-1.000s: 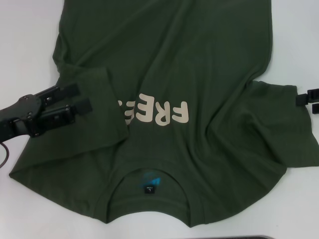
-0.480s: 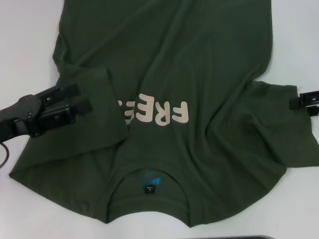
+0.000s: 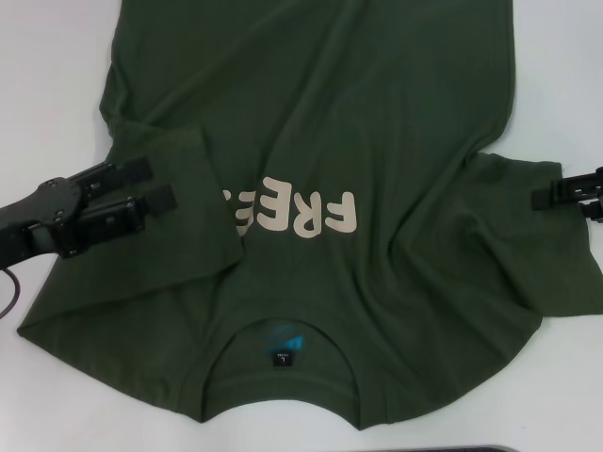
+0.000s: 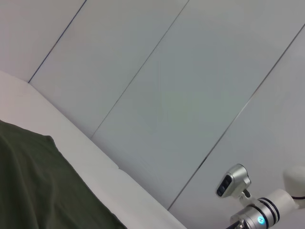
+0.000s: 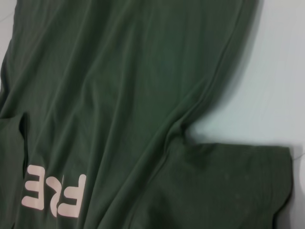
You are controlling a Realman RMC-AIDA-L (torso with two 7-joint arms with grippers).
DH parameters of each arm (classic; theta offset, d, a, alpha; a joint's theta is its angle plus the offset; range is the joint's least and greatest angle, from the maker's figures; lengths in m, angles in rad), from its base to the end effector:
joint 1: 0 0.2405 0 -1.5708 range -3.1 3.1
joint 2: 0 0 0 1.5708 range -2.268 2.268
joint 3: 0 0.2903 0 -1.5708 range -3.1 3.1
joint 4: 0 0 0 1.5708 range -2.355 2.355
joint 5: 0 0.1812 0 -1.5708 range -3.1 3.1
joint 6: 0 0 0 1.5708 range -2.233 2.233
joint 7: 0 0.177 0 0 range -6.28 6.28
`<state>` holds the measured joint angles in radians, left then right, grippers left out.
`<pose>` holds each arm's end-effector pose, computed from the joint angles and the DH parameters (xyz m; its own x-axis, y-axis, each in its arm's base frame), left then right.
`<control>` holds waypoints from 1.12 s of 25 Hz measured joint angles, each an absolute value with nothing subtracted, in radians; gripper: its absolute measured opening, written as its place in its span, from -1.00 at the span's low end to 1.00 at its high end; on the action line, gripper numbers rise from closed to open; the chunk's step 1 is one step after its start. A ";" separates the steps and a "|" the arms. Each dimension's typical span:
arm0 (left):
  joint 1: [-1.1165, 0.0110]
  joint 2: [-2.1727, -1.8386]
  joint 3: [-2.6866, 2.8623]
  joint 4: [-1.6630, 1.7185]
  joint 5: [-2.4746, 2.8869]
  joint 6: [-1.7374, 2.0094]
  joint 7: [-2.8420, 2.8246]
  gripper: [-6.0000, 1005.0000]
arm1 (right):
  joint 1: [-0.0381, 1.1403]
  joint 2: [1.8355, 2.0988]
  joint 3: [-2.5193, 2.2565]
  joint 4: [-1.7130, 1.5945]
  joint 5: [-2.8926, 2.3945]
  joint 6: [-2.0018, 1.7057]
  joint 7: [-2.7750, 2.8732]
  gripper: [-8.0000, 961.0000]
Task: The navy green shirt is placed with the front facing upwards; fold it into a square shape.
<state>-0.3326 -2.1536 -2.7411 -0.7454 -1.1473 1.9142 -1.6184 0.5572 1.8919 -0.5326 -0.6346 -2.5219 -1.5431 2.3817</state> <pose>-0.2711 0.2549 -0.0188 0.4276 0.5530 0.7151 0.6756 -0.7211 0.1537 0.3627 0.3269 0.0205 0.0826 -0.9635 -0.2545 -0.9928 -0.0572 -0.1056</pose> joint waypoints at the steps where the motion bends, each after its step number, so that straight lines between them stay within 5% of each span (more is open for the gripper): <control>1: -0.333 -2.154 -2.741 -0.745 -1.147 1.914 -1.618 0.89 | 0.558 1.892 -0.533 -0.632 -2.522 -1.543 2.381 0.72; 18: -0.336 -2.153 -2.753 -0.746 -1.147 1.922 -1.618 0.89 | 0.582 1.897 -0.536 -0.622 -2.519 -1.573 2.364 0.71; 28: -0.341 -2.152 -2.757 -0.746 -1.148 1.925 -1.629 0.89 | 0.580 1.899 -0.555 -0.633 -2.520 -1.591 2.361 0.14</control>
<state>-0.3413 -2.1517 -2.7566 -0.7462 -1.1478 1.9250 -1.6289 0.5804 1.8989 -0.5549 -0.6334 -2.5197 -1.5906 2.3615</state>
